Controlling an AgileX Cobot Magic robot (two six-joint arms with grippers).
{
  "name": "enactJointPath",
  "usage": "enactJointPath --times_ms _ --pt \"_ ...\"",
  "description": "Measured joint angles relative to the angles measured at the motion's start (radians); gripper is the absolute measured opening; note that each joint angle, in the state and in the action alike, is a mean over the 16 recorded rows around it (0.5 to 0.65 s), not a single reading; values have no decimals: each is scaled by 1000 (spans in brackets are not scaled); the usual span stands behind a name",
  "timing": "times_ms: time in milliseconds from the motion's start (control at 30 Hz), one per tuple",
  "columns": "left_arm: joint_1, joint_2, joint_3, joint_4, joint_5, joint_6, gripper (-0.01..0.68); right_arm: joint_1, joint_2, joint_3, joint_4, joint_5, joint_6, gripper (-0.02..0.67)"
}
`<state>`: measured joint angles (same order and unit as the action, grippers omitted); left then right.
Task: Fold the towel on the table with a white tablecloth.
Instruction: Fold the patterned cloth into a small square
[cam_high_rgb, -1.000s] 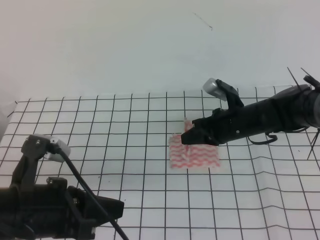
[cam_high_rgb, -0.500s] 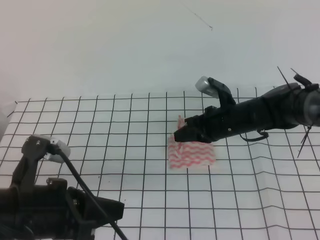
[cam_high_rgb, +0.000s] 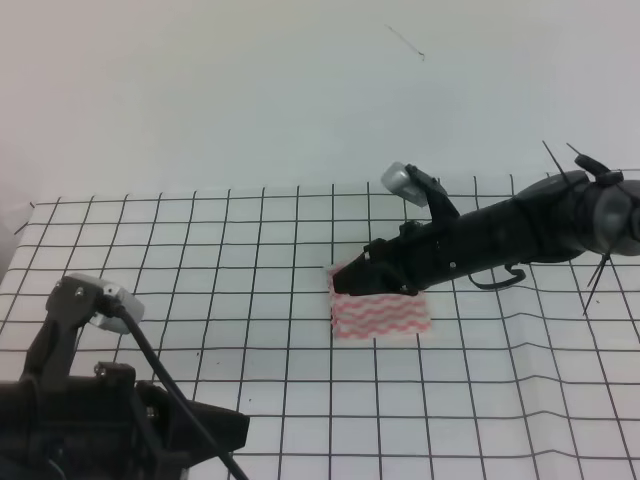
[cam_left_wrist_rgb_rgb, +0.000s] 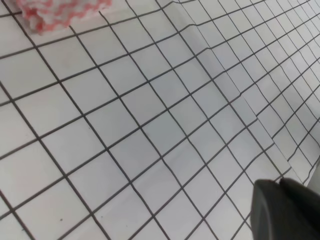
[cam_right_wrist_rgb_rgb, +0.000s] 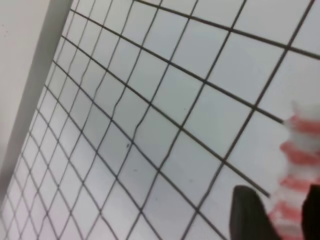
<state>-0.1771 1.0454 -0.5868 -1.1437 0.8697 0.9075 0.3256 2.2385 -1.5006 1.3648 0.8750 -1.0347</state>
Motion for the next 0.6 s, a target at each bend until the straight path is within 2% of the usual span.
enactJointPath --times_ms 100,200,600 --pt "0 0 0 1 -12 0 -1 -6 -8 -31 -20 21 3 290" --pt "0 0 0 -4 -32 0 -1 -14 -22 -63 -72 30 15 274" --pt "0 26 0 -46 -119 9 -2 -35 -47 -133 -423 -71 129 40"
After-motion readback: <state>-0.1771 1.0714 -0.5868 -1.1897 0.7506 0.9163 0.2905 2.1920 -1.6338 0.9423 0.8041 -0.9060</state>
